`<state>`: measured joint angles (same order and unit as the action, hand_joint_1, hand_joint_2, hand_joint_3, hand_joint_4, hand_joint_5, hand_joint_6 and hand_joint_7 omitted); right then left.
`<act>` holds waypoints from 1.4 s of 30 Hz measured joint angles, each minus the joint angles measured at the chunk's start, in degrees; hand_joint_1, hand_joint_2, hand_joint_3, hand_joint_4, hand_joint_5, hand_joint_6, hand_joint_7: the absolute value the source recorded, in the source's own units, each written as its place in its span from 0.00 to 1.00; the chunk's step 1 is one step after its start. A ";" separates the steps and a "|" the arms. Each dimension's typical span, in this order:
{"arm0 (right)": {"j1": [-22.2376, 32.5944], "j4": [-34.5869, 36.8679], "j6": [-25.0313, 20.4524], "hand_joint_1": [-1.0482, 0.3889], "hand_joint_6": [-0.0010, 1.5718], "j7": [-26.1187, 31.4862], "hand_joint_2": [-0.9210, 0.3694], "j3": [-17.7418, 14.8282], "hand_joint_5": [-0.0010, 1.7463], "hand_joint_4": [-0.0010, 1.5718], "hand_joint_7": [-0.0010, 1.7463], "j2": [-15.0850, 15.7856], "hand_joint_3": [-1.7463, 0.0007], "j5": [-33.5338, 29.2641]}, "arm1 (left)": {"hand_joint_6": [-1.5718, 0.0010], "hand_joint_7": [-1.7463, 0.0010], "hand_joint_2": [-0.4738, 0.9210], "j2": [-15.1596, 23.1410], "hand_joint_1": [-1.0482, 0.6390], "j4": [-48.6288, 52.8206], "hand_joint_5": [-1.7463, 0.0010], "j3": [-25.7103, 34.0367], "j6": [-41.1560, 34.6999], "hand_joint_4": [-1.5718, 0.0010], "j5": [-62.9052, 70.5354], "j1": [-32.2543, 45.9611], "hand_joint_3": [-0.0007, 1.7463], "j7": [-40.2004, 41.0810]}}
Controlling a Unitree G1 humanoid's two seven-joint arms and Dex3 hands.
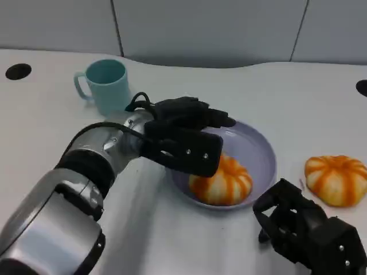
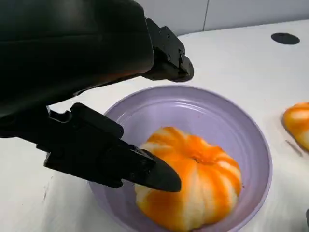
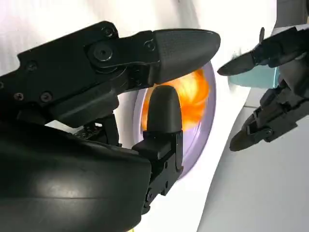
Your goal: Grasp the bread from the table and place it into the plate.
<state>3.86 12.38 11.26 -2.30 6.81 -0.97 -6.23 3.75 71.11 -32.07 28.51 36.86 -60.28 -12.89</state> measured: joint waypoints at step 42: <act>0.07 -0.43 -0.32 0.53 0.24 -1.82 0.00 -1.36 1.00 0.37 1.00 1.38 0.81 1.18 | 0.71 0.28 1.00 4.47 0.40 -55.47 0.03 43.55 -35.36 0.73 -65.08 55.26 0.07 -20.91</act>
<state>3.93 11.95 10.93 -4.12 5.45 0.41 -5.05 8.22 15.64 11.48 -6.85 -28.22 -5.02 -33.80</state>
